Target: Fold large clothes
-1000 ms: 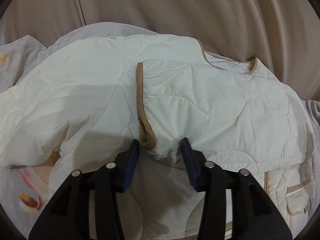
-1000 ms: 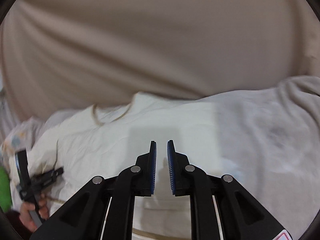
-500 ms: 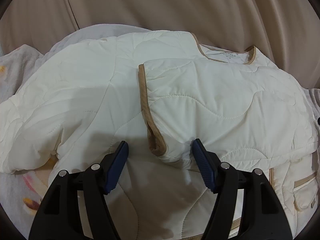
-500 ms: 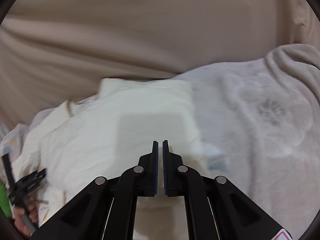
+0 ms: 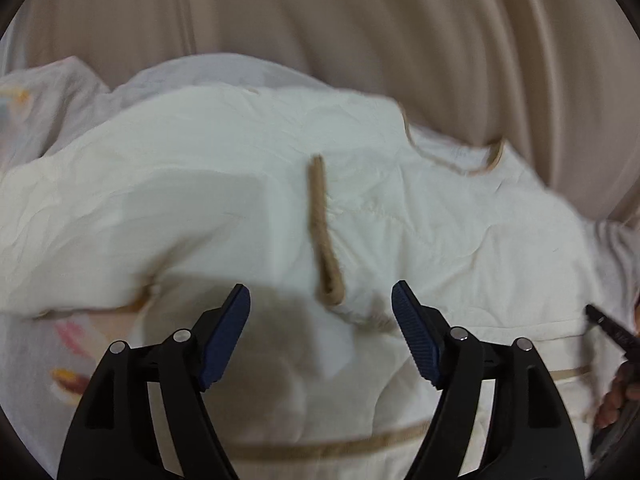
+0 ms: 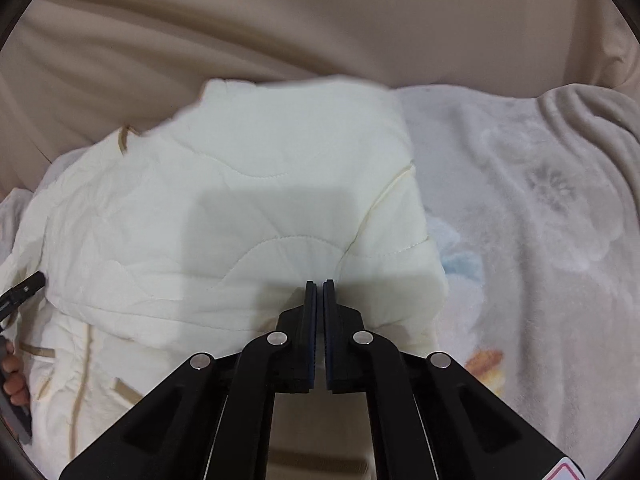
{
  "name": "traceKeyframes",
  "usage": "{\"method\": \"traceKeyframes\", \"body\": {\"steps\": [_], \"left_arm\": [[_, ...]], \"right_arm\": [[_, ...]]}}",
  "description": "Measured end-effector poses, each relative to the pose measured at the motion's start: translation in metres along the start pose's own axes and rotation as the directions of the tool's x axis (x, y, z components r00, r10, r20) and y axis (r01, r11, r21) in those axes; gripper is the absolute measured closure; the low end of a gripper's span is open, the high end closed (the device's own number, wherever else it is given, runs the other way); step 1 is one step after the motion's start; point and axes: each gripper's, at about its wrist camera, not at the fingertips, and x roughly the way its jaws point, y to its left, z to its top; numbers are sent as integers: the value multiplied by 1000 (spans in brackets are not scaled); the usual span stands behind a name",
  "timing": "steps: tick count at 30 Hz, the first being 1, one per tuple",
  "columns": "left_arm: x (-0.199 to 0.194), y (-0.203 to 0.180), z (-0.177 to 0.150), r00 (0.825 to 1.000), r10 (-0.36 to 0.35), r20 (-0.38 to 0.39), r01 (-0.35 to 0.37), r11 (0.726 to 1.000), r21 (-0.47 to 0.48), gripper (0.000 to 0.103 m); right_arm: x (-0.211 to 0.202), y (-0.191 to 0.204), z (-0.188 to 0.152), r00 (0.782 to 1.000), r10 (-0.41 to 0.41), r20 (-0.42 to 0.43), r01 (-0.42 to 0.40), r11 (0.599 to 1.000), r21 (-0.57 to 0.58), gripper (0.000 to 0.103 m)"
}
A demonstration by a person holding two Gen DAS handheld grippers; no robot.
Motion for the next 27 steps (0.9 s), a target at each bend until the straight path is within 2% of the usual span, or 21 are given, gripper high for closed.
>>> {"method": "traceKeyframes", "body": {"steps": [1, 3, 6, 8, 10, 13, 15, 17, 18, 19, 20, 21, 22, 24, 27], "left_arm": [[-17, 15, 1, 1000, -1, 22, 2, 1000, -28, 22], [-47, 49, 4, 998, 19, 61, -13, 995, -99, 14], [-83, 121, 7, 989, 128, 80, -106, 966, -236, 13], [-97, 176, 7, 969, 241, 54, -210, 918, -336, 13], [-106, 229, 2, 941, 338, 15, -295, 842, -452, 13], [-110, 290, -7, 917, 396, -38, -342, 734, -587, 13], [-105, 313, -12, 918, 393, -62, -341, 699, -629, 16], [-95, 325, -12, 927, 368, -77, -327, 687, -650, 23], [-91, 328, -11, 926, 370, -79, -329, 683, -652, 30], [-88, 324, -7, 920, 385, -74, -339, 687, -643, 50], [-85, 321, -2, 920, 387, -67, -341, 701, -626, 64], [-82, 314, 4, 920, 385, -69, -346, 718, -604, 82], [-84, 305, 12, 919, 391, -56, -348, 733, -584, 92], [-96, 286, 28, 920, 392, 7, -326, 775, -542, 96], [-111, 225, 62, 902, 415, 116, -338, 848, -407, 97]], "right_arm": [[-8, 1, 0, 1000, 17, 8, -17, 1000, -9, 94], [-24, 11, -11, 997, 69, 18, -68, 997, -38, 93], [-43, 22, -41, 991, 132, -6, -133, 987, -88, 92], [-44, 30, -59, 986, 162, -35, -165, 981, -99, 92], [-45, 34, -75, 985, 164, -56, -169, 980, -104, 91], [-46, 33, -80, 985, 166, -48, -170, 981, -96, 91], [-42, 28, -80, 983, 176, -51, -179, 981, -71, 91], [-42, 26, -81, 982, 183, -53, -186, 981, -57, 91], [-41, 25, -81, 981, 186, -54, -189, 980, -54, 91], [-40, 24, -81, 980, 189, -55, -192, 980, -50, 91], [-39, 24, -81, 980, 192, -56, -194, 980, -47, 91], [-39, 23, -81, 979, 194, -56, -196, 980, -43, 91], [-39, 22, -81, 979, 198, -56, -200, 979, -36, 91], [-38, 21, -81, 977, 206, -55, -208, 978, -25, 91], [-38, 18, -81, 974, 222, -53, -223, 975, -4, 91]]}}
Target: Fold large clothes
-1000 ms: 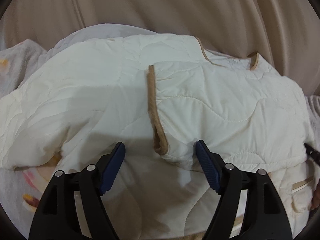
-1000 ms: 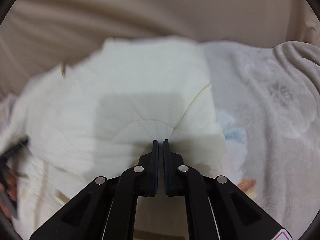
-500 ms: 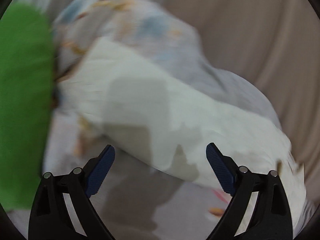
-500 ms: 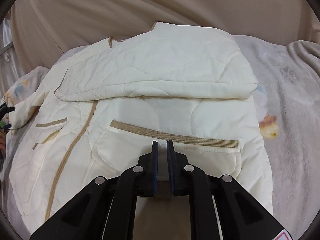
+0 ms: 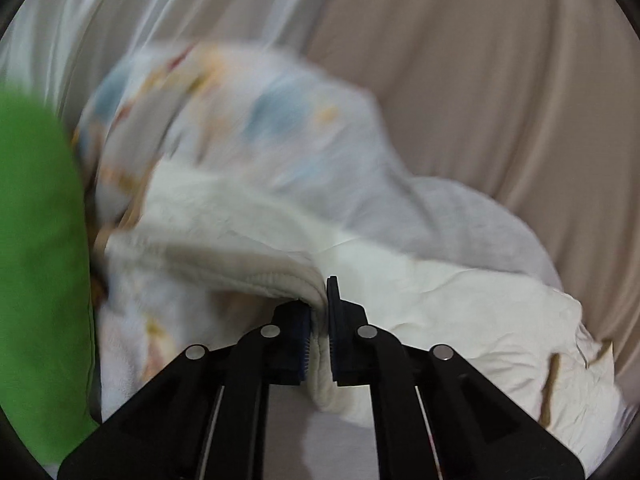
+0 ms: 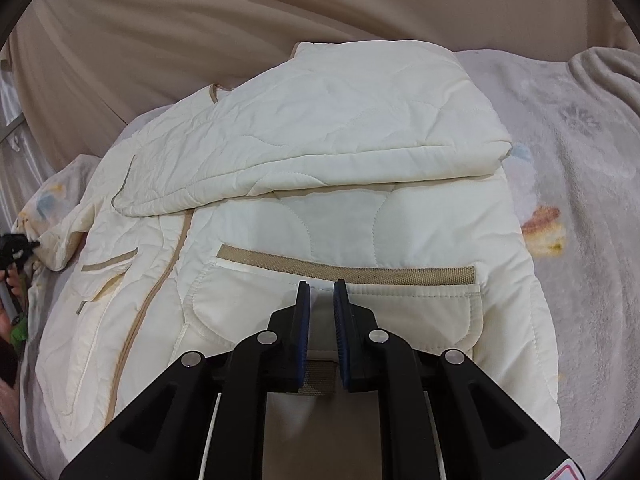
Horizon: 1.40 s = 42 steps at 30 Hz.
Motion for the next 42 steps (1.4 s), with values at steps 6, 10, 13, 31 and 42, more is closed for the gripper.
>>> {"method": "traceKeyframes", "body": {"steps": [6, 10, 13, 31, 42], "left_arm": [[-93, -164, -11, 951, -294, 96, 259, 926, 274, 97], [-129, -282, -72, 882, -472, -17, 432, 790, 435, 92], [-124, -347, -139, 859, -492, -144, 491, 708, 507, 86], [-28, -249, -155, 837, -417, -355, 526, 793, 307, 10], [54, -170, -121, 835, -367, -409, 399, 917, -7, 24]], "right_arm": [[-1, -1, 0, 1000, 18, 7, -18, 1000, 22, 90], [-3, -1, -1, 999, 31, 15, -31, 999, 27, 86], [-5, -2, -2, 999, 40, 23, -41, 999, 34, 82], [-39, -26, 7, 984, 107, 145, -130, 978, 162, 50], [5, -25, 86, 989, 132, 72, -147, 953, 263, 43]]}}
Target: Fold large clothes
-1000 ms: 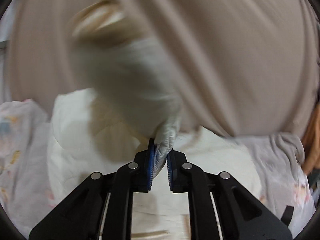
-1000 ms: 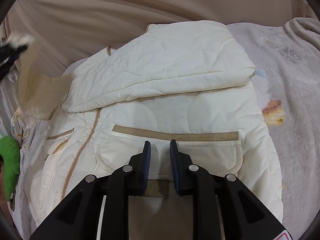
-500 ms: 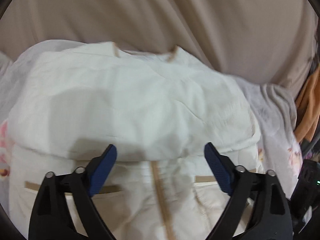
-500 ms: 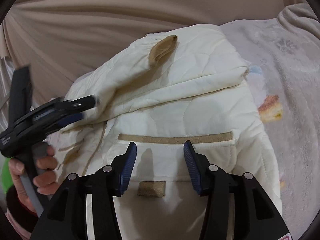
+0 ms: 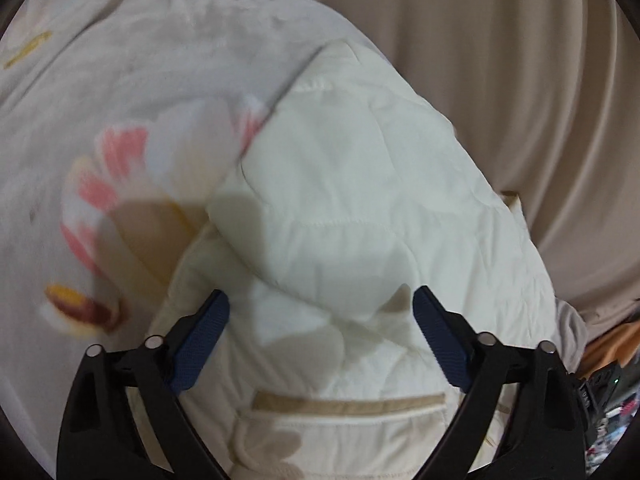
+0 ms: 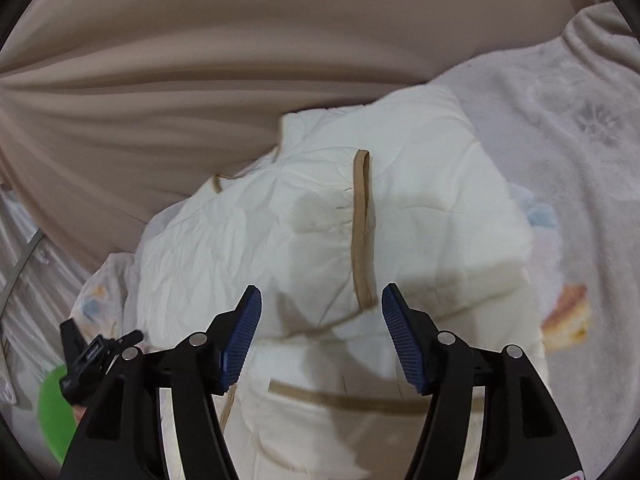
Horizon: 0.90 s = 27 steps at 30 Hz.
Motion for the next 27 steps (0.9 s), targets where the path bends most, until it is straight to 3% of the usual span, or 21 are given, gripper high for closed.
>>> {"method": "traceKeyframes", "body": {"steps": [1, 2, 3, 5, 8, 9, 11, 12, 14, 18, 22, 23, 25, 27], "left_arm": [[1, -3, 4, 1000, 17, 14, -17, 1000, 18, 39], [2, -6, 8, 999, 34, 24, -35, 999, 36, 46], [1, -10, 11, 997, 58, 43, -60, 997, 50, 55], [-5, -19, 9, 993, 78, 94, -85, 993, 81, 68], [-12, -23, 9, 978, 121, 169, -143, 982, 126, 70], [-6, -25, 6, 974, 143, 175, -170, 974, 153, 69], [5, -20, -1, 964, 195, 180, -229, 954, 192, 69], [11, -19, -5, 960, 212, 185, -248, 947, 206, 68], [14, -20, -9, 951, 233, 202, -277, 934, 225, 66], [14, -23, -13, 938, 269, 221, -320, 916, 244, 62], [18, -27, -15, 929, 290, 230, -344, 905, 249, 59], [19, -28, -14, 927, 296, 230, -351, 902, 253, 59], [20, -30, -16, 922, 308, 233, -364, 894, 259, 58], [21, -31, -16, 919, 318, 235, -375, 889, 264, 58]], "right_arm": [[8, 1, 2, 1000, -6, -18, 6, 1000, 9, 54], [16, 5, 4, 999, -8, -33, 8, 1000, 3, 86], [19, 14, 9, 999, -3, -40, 2, 1000, -28, 90], [-3, 39, 15, 998, 35, 61, -28, 994, -110, 91], [-52, 76, 19, 961, 155, 230, -92, 961, -261, 92], [-58, 80, 20, 950, 161, 267, -81, 954, -288, 92], [-33, 67, 24, 969, 42, 243, 28, 960, -278, 92], [-6, 52, 26, 981, -57, 186, 105, 961, -256, 91], [45, 14, 21, 982, -188, 34, 191, 960, -206, 92], [45, -6, 17, 992, -115, 43, 119, 984, -131, 88], [19, -5, 15, 980, -173, 97, 181, 979, -89, 80], [9, -1, 13, 974, -187, 129, 198, 977, -82, 75], [-6, 16, 9, 961, -191, 202, 214, 972, -96, 75], [-12, 42, 5, 964, -150, 219, 186, 970, -156, 75]]}}
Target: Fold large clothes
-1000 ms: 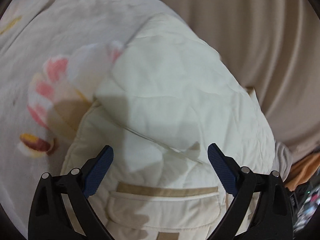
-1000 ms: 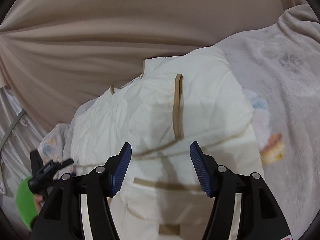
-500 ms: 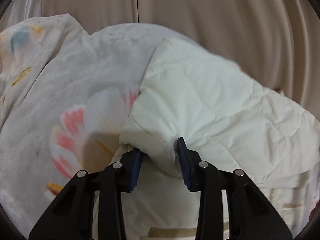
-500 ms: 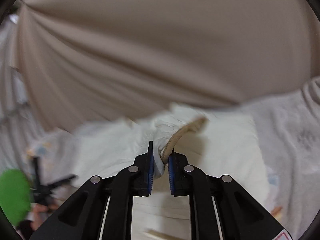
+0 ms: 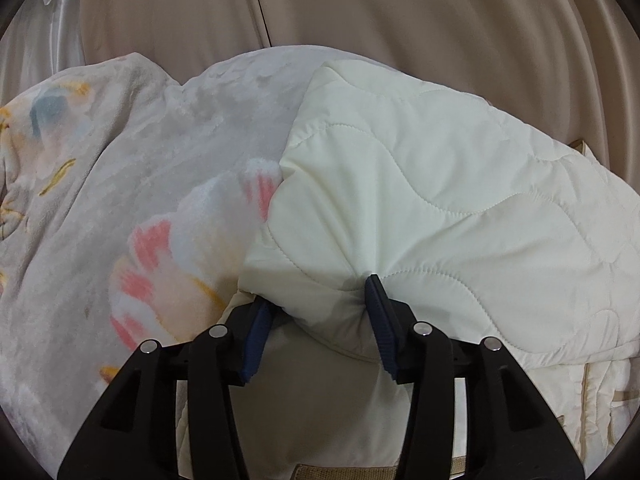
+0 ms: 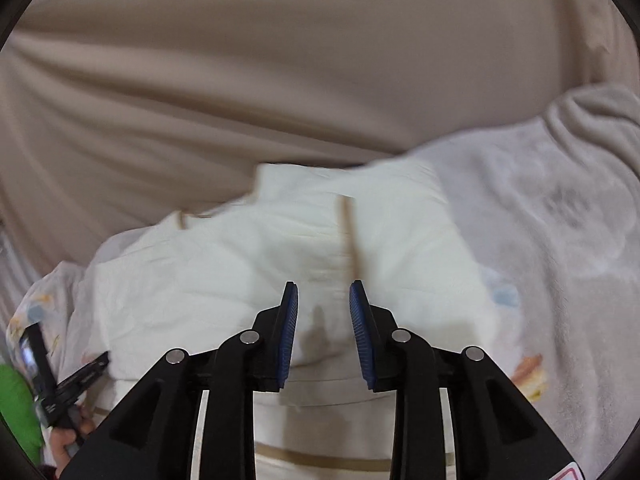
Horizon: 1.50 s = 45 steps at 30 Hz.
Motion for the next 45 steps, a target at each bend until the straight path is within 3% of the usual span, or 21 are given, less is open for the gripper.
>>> {"method": "traceKeyframes", "body": {"steps": [6, 10, 13, 15, 17, 21, 23, 24, 26, 28, 32, 33, 36, 37, 39, 43, 45], "left_arm": [[0, -2, -1, 1000, 12, -3, -12, 1000, 11, 58], [-1, -3, -1, 1000, 14, -5, -14, 1000, 16, 58], [-1, 0, -1, 1000, 4, -8, -4, 1000, 8, 57], [-1, 1, -1, 1000, -4, -11, 4, 1000, 3, 57], [-1, 0, 0, 1000, -4, -12, 4, 1000, 4, 57], [-1, 1, 0, 1000, -1, -13, 1, 1000, 7, 56], [-1, 1, 0, 1000, -1, -14, 1, 1000, 11, 55], [0, 0, 0, 1000, -1, -14, 1, 1000, 13, 54], [0, -1, 0, 1000, 6, -15, -6, 1000, 19, 53], [0, -1, 0, 1000, 11, -17, -10, 1000, 21, 53], [0, -1, 0, 1000, 13, -18, -12, 1000, 22, 53], [0, -1, 0, 1000, 13, -18, -13, 1000, 23, 53], [0, -1, -1, 1000, 13, -18, -12, 1000, 24, 53], [0, -1, -1, 1000, 13, -18, -13, 1000, 23, 53], [0, -1, -1, 1000, 11, -19, -11, 1000, 23, 53], [0, -1, -1, 1000, 15, -19, -15, 1000, 26, 53], [0, -1, -1, 1000, 17, -19, -17, 999, 29, 53]], "right_arm": [[27, 122, -17, 986, 142, -85, -160, 946, -282, 75], [69, 186, -49, 968, 148, -202, -220, 888, -404, 75], [89, 198, -66, 972, 100, -214, -193, 858, -475, 81], [95, 184, -64, 978, 68, -197, -158, 860, -486, 85], [89, 157, -60, 983, 34, -178, -112, 888, -447, 86], [80, 56, -24, 991, -45, -128, 9, 963, -270, 94], [75, 13, -15, 989, -81, -121, 58, 981, -185, 98], [74, -6, -12, 988, -89, -122, 71, 987, -146, 103], [71, -36, -6, 988, -30, -150, 23, 999, -47, 103], [65, -37, 0, 990, -13, -141, 11, 1000, -14, 103], [48, -16, 16, 999, -9, -30, 8, 1000, -23, 64], [51, -13, 21, 1000, -9, -19, 9, 1000, -10, 62], [77, -15, 31, 997, -18, -75, 21, 999, 31, 65], [91, -15, 31, 993, -26, -114, 31, 999, 41, 70], [97, -10, 34, 992, -38, -120, 42, 999, 32, 91], [67, -11, 46, 998, 55, 25, -56, 997, 54, 94], [87, -19, 39, 999, -36, -40, 37, 999, 29, 94]]}}
